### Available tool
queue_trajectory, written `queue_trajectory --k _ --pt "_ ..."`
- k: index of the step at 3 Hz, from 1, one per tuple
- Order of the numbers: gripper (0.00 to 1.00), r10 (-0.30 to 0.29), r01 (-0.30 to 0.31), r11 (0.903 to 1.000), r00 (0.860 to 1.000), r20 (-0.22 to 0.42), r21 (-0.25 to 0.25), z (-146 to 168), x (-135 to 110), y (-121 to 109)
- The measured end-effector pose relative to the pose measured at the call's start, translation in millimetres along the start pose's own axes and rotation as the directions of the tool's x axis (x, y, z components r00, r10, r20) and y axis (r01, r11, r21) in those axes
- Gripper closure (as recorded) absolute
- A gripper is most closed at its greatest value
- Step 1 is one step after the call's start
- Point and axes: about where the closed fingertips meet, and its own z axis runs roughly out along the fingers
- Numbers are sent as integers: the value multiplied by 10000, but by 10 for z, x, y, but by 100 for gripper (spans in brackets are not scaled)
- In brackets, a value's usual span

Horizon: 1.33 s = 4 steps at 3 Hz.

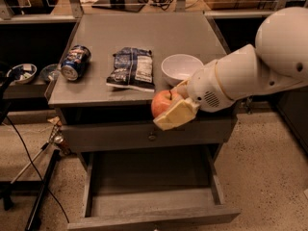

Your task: Place apple into middle drawer

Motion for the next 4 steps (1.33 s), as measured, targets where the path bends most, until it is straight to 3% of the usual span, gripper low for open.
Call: queue_trajectory --k 1,2,3,4 --pt "100 408 -425 9963 9989 -241 -745 367 230 241" --pt "100 407 -424 9963 9989 -241 -745 367 229 242" --pt "100 639 -668 9966 9963 -576 -485 567 361 330" --pt "100 1198 -1217 9925 9868 -1092 -115 936 683 391"
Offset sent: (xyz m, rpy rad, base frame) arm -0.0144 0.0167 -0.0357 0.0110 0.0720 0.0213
